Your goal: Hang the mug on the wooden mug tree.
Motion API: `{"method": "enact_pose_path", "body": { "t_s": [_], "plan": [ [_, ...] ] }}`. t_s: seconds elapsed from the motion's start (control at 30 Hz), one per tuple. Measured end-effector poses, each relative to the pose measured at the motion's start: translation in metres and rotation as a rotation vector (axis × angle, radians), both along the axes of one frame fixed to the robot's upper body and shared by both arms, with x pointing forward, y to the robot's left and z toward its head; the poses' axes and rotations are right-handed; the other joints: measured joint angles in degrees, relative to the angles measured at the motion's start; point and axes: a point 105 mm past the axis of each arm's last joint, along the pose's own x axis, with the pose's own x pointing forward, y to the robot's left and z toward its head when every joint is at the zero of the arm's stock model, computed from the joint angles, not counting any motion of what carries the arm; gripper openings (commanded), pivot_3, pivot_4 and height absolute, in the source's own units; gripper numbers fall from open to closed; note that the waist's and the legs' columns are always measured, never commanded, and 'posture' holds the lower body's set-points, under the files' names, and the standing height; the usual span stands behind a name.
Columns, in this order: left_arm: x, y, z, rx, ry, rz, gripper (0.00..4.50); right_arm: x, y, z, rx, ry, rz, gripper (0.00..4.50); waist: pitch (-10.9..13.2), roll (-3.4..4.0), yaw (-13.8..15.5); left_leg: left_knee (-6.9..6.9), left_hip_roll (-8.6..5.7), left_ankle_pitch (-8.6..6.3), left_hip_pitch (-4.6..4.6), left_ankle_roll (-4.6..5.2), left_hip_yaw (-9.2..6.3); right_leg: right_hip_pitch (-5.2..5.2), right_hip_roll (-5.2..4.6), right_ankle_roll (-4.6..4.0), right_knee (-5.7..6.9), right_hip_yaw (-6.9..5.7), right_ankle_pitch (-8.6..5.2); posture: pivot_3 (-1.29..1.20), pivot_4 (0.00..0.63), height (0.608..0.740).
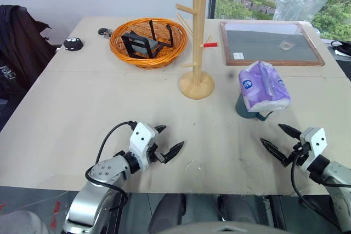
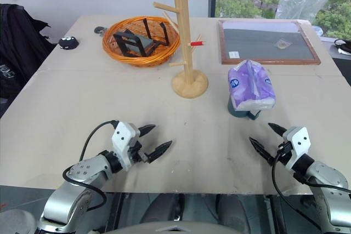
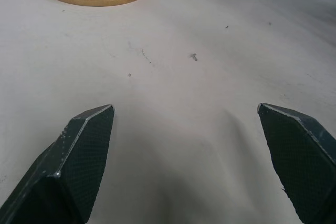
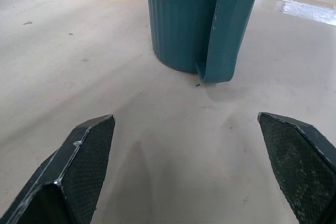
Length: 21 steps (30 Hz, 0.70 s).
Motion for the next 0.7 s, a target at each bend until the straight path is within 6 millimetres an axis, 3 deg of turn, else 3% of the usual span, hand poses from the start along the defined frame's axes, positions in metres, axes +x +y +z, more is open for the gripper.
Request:
{"method": "enact_pose_path", "body": {
  "t_s": [0.7],
  "plan": [
    [0.003, -0.012, 0.006, -0.028, -0.02, -0.052, 4.5, -0.005, -0.002, -0.004, -0.002, 0.014, -0.009, 4.39, 0.0, 0.0, 0.0, 0.0, 0.0, 0.0, 0.0, 0.0, 0.0, 0.0, 0.0, 0.0, 0.0, 0.0, 0.0, 0.0, 0.15, 0.74]
  ]
}}
